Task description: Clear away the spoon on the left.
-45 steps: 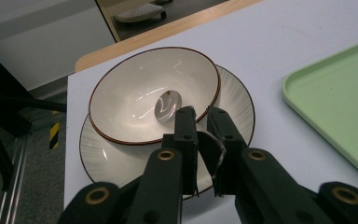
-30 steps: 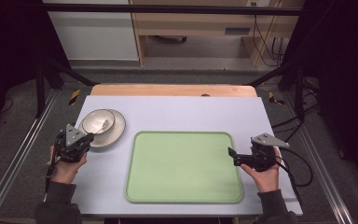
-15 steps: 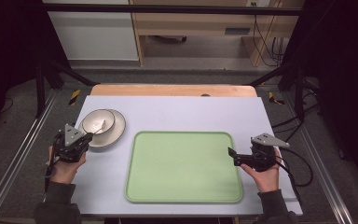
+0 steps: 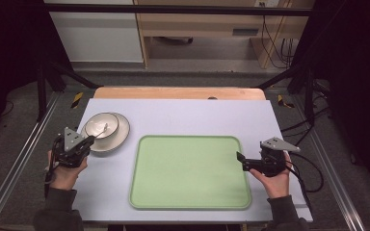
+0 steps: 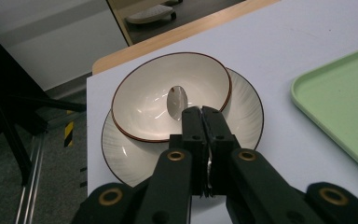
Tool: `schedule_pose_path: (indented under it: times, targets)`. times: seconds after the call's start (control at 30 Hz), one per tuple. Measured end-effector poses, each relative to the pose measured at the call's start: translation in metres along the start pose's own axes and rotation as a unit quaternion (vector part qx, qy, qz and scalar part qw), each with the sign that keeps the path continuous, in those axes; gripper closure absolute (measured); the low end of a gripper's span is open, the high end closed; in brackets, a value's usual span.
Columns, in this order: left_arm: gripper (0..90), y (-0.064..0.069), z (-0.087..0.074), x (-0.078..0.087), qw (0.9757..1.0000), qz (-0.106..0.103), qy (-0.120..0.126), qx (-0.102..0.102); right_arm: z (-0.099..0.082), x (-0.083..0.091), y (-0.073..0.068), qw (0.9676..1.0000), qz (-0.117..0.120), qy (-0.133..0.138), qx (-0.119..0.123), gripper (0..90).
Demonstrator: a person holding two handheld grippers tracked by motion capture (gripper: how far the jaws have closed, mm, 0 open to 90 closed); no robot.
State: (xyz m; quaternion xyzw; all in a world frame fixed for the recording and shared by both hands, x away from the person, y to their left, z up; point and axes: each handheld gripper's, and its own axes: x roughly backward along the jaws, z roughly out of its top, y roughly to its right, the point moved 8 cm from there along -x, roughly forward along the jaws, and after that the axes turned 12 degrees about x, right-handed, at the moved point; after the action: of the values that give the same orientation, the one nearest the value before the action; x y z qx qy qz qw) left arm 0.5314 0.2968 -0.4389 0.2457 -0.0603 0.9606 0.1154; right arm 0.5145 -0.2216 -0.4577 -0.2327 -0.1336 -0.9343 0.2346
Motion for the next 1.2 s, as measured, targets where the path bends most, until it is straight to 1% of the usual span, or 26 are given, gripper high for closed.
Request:
schedule_pose_path:
  times: [0.2,0.33,0.4,0.47,0.5,0.73,0.97,1.1,1.17,1.2]
  targets:
    - [88.6,0.000,0.004,0.006,1.0000,-0.002,0.008,-0.004,0.000,0.000,-0.001,1.0000,0.001,-0.002,-0.001,3.3]
    - [88.6,0.001,0.007,0.011,0.9999,-0.002,0.016,-0.006,0.000,0.000,-0.001,1.0000,0.001,-0.003,0.001,3.3]
    - [88.6,0.001,0.011,0.016,0.9997,-0.002,0.024,-0.008,0.000,0.001,-0.001,1.0000,-0.001,-0.001,0.000,3.4]
    - [88.6,0.001,0.012,0.017,0.9996,-0.002,0.026,-0.009,0.000,0.001,0.000,1.0000,-0.001,-0.001,0.001,3.4]
    - [88.6,0.001,0.013,0.019,0.9996,-0.002,0.028,-0.009,0.000,0.001,0.000,1.0000,0.000,0.000,-0.004,3.4]
    - [88.6,0.002,0.019,0.029,0.9991,-0.003,0.040,-0.011,0.000,0.001,0.000,1.0000,-0.002,-0.001,-0.001,3.4]
    - [88.6,0.011,0.026,0.039,0.9982,-0.010,0.056,-0.020,0.001,0.003,0.001,1.0000,-0.003,0.000,-0.002,3.4]
    - [88.6,0.018,0.029,0.043,0.9976,-0.015,0.061,-0.031,0.000,0.003,0.001,1.0000,-0.004,0.000,0.000,3.4]
    - [88.6,0.022,0.031,0.045,0.9972,-0.019,0.064,-0.035,0.000,0.003,0.002,1.0000,-0.005,-0.001,0.000,3.4]
    - [88.6,0.022,0.031,0.045,0.9972,-0.019,0.064,-0.035,0.000,0.003,0.002,1.0000,-0.005,-0.001,0.000,3.3]
